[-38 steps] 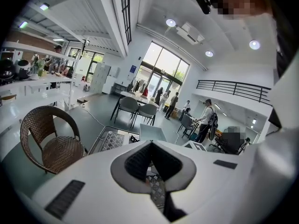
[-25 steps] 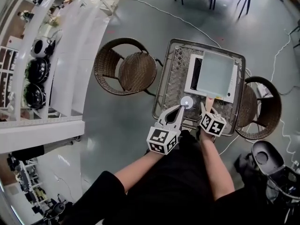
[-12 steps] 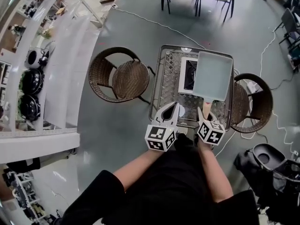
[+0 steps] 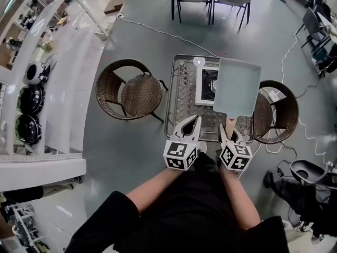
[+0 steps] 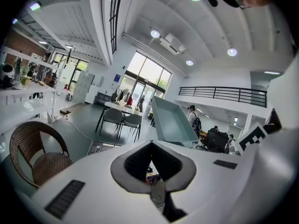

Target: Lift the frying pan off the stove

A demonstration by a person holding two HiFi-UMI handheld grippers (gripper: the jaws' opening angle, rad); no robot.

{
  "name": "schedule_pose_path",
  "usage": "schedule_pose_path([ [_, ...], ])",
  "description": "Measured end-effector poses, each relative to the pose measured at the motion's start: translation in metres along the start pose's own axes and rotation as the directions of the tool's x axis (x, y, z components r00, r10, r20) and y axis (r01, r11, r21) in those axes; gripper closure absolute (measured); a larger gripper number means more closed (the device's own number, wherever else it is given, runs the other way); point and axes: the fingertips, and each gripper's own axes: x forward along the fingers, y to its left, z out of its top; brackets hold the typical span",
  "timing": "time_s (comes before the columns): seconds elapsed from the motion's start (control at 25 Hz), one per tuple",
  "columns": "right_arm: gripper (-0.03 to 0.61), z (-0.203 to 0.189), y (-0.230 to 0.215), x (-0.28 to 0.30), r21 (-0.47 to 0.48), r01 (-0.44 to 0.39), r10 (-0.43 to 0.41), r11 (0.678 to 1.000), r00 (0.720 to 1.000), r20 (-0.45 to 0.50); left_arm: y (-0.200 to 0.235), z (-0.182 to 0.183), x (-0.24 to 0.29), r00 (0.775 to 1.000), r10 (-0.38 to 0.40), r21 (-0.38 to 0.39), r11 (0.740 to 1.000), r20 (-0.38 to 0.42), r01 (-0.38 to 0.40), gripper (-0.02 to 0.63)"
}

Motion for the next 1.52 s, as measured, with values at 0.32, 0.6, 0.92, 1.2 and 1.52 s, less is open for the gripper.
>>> schedule_pose_path([
  [0.32, 0.462, 0.007, 0.025, -0.042, -0.051, -0.006, 0.01, 0.999, 0.997, 0.074, -0.016, -0.001, -0.021, 0.999, -0.044, 0.053, 0.998, -0.01, 0.045, 0.607],
  [0.6, 0.462, 0.023, 0.037, -0.058, -0.071, -0.007, 0.016, 0.997, 0.991, 0.132, -0.013, 0.003, -0.028, 1.0, -0.02, 0.094, 0.995, -0.012, 0.021, 0.607],
  [0.92, 0.463, 0.028, 0.038, -0.063, -0.102, 0.007, 0.008, 0.995, 0.989, 0.144, -0.01, 0.013, -0.035, 1.0, 0.006, 0.124, 0.992, 0.009, -0.007, 0.608],
  [1.2, 0.462, 0.029, 0.045, -0.059, -0.131, -0.01, 0.029, 0.991, 0.99, 0.141, -0.01, 0.016, -0.036, 0.999, 0.017, 0.133, 0.991, 0.031, -0.021, 0.607],
  [1.52, 0.463, 0.034, 0.042, -0.057, -0.117, -0.035, 0.049, 0.992, 0.991, 0.12, -0.012, 0.02, -0.034, 0.999, 0.026, 0.132, 0.991, 0.03, -0.03, 0.607],
])
